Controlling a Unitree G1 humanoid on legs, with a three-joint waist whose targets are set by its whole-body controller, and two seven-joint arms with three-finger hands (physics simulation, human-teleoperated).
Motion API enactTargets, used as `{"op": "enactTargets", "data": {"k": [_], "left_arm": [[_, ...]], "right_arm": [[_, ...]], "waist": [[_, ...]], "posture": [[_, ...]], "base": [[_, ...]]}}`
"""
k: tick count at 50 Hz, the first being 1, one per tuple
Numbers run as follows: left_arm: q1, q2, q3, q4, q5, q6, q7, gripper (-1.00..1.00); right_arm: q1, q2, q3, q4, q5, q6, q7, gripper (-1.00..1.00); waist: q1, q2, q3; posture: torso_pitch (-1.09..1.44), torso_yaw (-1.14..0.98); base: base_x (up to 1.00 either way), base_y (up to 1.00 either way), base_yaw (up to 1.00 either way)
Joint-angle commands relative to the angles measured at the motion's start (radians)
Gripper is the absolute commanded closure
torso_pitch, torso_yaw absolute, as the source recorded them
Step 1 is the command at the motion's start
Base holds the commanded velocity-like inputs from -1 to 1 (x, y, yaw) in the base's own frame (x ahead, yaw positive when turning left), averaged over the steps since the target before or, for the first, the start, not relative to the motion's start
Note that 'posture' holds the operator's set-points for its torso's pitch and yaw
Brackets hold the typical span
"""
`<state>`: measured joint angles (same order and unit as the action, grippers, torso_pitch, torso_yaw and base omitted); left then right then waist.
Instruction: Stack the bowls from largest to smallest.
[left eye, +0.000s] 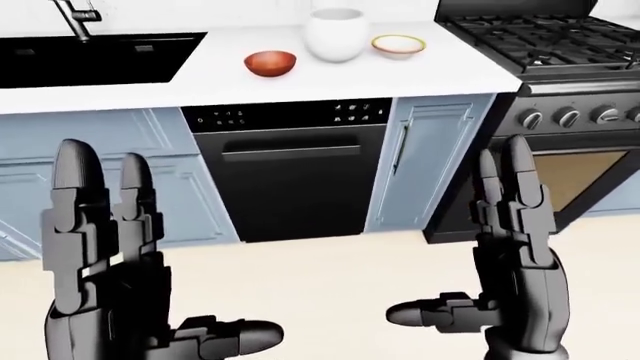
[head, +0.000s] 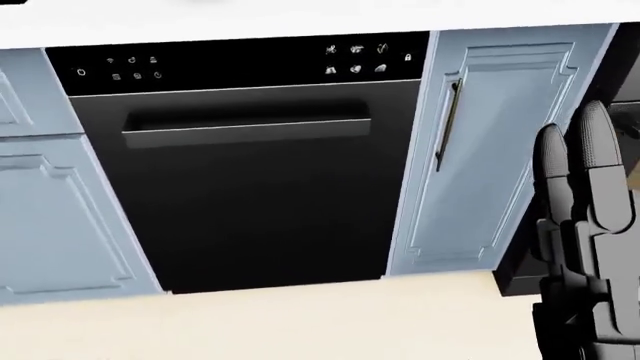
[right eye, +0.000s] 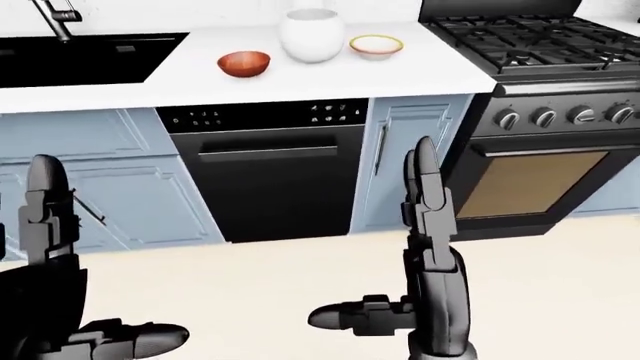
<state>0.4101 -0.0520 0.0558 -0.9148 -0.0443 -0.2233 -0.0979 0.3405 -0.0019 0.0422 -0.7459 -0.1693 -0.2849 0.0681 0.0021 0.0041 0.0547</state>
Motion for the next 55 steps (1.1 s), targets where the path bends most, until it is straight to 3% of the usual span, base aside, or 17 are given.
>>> {"op": "enactTargets", "data": {"k": [1,6,8,9,13,15,19,20,24,33,36,38,46,50,51,52,55], "left_arm": [[-0.006,0.000,-0.002,-0.038,-0.003,-0.024,-0.001,-1.00],[-0.006,0.001,-0.007,-0.036,0.002,-0.025,0.000,-1.00],[-0.005,0.001,-0.009,-0.036,0.005,-0.026,0.001,-1.00],[-0.005,0.001,-0.010,-0.035,0.006,-0.027,0.001,-1.00],[-0.004,0.003,-0.010,-0.034,0.007,-0.028,0.002,-1.00],[-0.005,0.003,-0.009,-0.031,0.006,-0.030,0.002,-1.00],[-0.005,0.003,-0.009,-0.029,0.007,-0.032,0.001,-1.00],[-0.005,0.003,-0.009,-0.031,0.006,-0.031,0.001,-1.00],[-0.003,0.003,-0.007,-0.030,0.003,-0.033,0.000,-1.00],[0.001,0.003,-0.011,-0.028,0.005,-0.039,-0.002,-1.00],[0.002,0.004,-0.011,-0.032,0.002,-0.036,-0.002,-1.00],[0.002,0.004,-0.011,-0.032,0.003,-0.036,-0.002,-1.00],[-0.002,0.004,-0.012,-0.034,0.003,-0.031,-0.002,-1.00],[-0.002,0.004,-0.013,-0.031,0.007,-0.033,-0.001,-1.00],[-0.002,0.004,-0.014,-0.031,0.007,-0.033,-0.001,-1.00],[-0.002,0.005,-0.015,-0.031,0.007,-0.032,-0.001,-1.00],[-0.001,0.005,-0.016,-0.029,0.008,-0.035,0.000,-1.00]], "right_arm": [[-0.008,-0.002,-0.001,-0.038,0.006,-0.027,-0.007,-1.00],[-0.008,-0.002,-0.002,-0.030,0.005,-0.032,-0.007,-1.00],[-0.007,-0.001,-0.001,-0.032,0.005,-0.033,-0.008,-1.00],[-0.008,-0.002,-0.001,-0.031,0.004,-0.033,-0.007,-1.00],[-0.009,-0.003,0.000,-0.030,0.004,-0.032,-0.007,-1.00],[-0.007,-0.003,0.002,-0.026,0.003,-0.047,-0.008,-1.00],[-0.002,-0.004,0.003,-0.020,-0.006,-0.070,-0.009,-1.00],[-0.002,-0.004,0.004,-0.020,-0.008,-0.068,-0.009,-1.00],[-0.002,-0.005,0.003,-0.019,-0.005,-0.068,-0.008,-1.00],[-0.001,-0.004,0.005,-0.019,-0.007,-0.064,-0.009,-1.00],[-0.001,-0.004,0.002,-0.021,-0.006,-0.062,-0.008,-1.00],[-0.002,-0.004,0.001,-0.020,-0.005,-0.062,-0.008,-1.00],[-0.004,-0.003,0.004,-0.019,-0.009,-0.062,-0.010,-1.00],[-0.004,-0.003,0.004,-0.017,-0.013,-0.062,-0.012,-1.00],[-0.003,-0.004,0.004,-0.016,-0.012,-0.062,-0.012,-1.00],[-0.004,-0.004,0.004,-0.016,-0.012,-0.062,-0.012,-1.00],[-0.004,-0.004,0.005,-0.013,-0.012,-0.062,-0.012,-1.00]], "waist": [[-0.002,0.003,-0.002],[-0.007,-0.039,0.005],[-0.012,-0.083,-0.012],[-0.028,-0.039,0.000],[-0.021,-0.059,-0.019],[-0.022,-0.039,-0.006],[-0.024,0.108,0.021],[-0.028,0.052,0.058],[-0.005,0.029,0.029],[0.018,-0.027,0.025],[0.013,-0.090,0.007],[0.004,-0.061,0.026],[-0.018,-0.017,0.006],[-0.014,0.077,-0.030],[-0.003,0.039,0.004],[-0.011,0.058,0.034],[0.009,0.056,0.009]], "posture": [[0.00,0.00],[0.00,0.00],[0.00,0.00],[0.00,0.00],[0.00,0.00],[0.00,0.00],[0.00,0.00],[0.00,0.00],[0.00,0.00],[0.00,0.00],[0.00,0.00],[0.00,0.00],[0.00,0.00],[0.00,0.00],[0.00,0.00],[0.00,0.00],[0.00,0.00]], "base": [[0.00,0.47,0.00],[0.00,0.48,0.00],[0.00,0.48,0.00],[0.00,0.48,0.00],[0.00,0.48,0.00],[0.00,0.35,0.00],[0.29,0.07,0.00],[0.53,0.07,0.00],[0.54,0.07,0.00],[0.53,0.07,0.00],[0.54,0.08,0.00],[0.54,0.07,0.00],[0.54,0.07,0.00],[0.54,0.07,0.00],[0.53,0.07,0.00],[0.53,0.06,0.00],[0.53,0.07,0.00]]}}
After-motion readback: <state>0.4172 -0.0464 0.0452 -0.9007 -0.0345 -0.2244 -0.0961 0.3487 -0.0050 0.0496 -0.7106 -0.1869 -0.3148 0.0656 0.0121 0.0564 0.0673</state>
